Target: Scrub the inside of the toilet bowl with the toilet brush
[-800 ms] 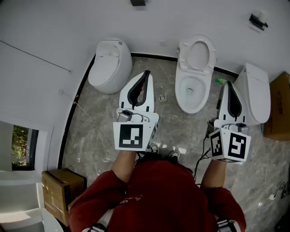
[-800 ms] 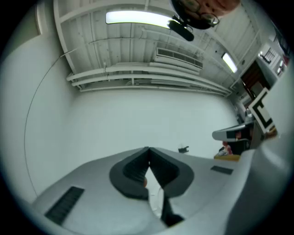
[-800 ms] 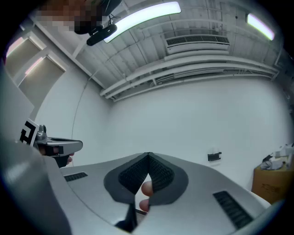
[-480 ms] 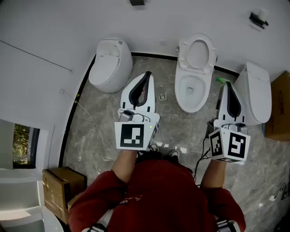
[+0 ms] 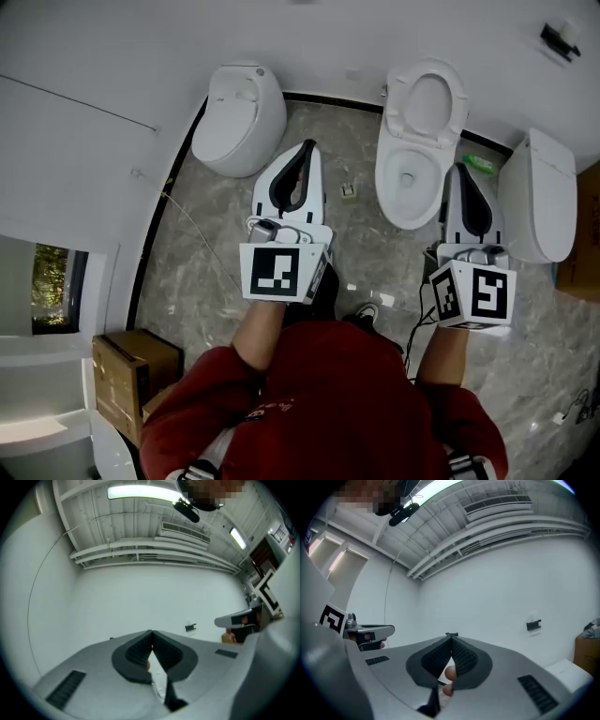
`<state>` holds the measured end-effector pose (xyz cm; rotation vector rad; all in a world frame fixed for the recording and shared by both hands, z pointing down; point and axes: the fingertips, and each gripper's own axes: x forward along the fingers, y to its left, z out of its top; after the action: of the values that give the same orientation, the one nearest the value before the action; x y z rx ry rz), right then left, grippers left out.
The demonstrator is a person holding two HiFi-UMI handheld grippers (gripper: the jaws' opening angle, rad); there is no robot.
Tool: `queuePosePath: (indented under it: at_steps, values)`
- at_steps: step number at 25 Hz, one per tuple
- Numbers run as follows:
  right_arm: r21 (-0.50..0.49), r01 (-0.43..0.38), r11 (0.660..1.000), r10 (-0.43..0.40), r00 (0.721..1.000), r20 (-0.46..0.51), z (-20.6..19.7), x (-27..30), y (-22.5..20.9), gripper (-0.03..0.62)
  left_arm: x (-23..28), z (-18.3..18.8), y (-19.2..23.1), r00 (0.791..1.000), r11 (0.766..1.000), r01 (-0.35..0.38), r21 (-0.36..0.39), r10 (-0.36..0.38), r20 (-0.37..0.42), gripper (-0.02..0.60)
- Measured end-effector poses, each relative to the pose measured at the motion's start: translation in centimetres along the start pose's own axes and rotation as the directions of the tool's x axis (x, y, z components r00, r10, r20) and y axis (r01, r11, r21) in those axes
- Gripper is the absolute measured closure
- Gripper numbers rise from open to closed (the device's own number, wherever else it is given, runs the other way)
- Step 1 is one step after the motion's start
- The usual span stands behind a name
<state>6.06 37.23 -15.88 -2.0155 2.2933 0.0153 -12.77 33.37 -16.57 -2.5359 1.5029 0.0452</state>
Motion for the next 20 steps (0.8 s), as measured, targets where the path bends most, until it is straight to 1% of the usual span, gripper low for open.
queuePosePath:
  at_steps: [2, 5, 7, 9, 11, 14, 16, 18, 20]
  values:
    - [-0.001, -0.021, 1.000, 0.021, 1.000, -0.008, -1.2, 2.5, 0.9, 0.599, 1.4, -1.2, 1.6, 1.000, 1.000, -0.011, -0.009, 0.011, 0.022, 0.581]
    - [-0.005, -0.050, 0.999, 0.050, 0.998, -0.049, -3.6, 7.5, 2.5, 0.599, 4.2, -4.0, 4.8, 1.000, 0.999, -0.025, -0.035, 0.026, 0.014, 0.581]
    - [-0.011, -0.065, 0.998, 0.064, 0.994, -0.084, -5.6, 11.8, 3.5, 0.599, 6.9, -6.5, 7.4, 0.999, 0.998, -0.033, -0.052, 0.033, -0.001, 0.581]
    - [-0.011, -0.080, 0.997, 0.078, 0.988, -0.132, -8.1, 16.4, 4.6, 0.599, 9.5, -9.5, 10.1, 1.000, 0.999, -0.026, -0.046, 0.025, -0.019, 0.581]
    - [-0.006, -0.101, 0.995, 0.098, 0.976, -0.194, -11.4, 21.3, 5.9, 0.599, 12.2, -12.9, 12.9, 0.999, 0.999, -0.007, -0.038, 0.006, -0.038, 0.581]
    - [0.015, -0.125, 0.992, 0.123, 0.941, -0.314, -17.8, 28.3, 7.6, 0.598, 16.3, -19.1, 17.1, 0.997, 0.999, 0.012, -0.051, -0.016, -0.079, 0.581]
    - [0.027, -0.126, 0.992, 0.126, 0.910, -0.395, -23.3, 33.1, 8.4, 0.597, 19.3, -23.6, 20.1, 0.998, 0.998, 0.004, -0.061, -0.009, -0.070, 0.581]
    - [0.043, -0.118, 0.992, 0.124, 0.870, -0.477, -29.5, 37.0, 9.0, 0.597, 21.6, -28.1, 22.7, 0.999, 0.997, -0.025, -0.078, 0.022, -0.041, 0.581]
    - [0.056, -0.097, 0.994, 0.112, 0.824, -0.556, -35.6, 39.3, 9.3, 0.597, 23.2, -32.7, 24.3, 0.999, 0.995, -0.033, -0.096, 0.030, -0.033, 0.581]
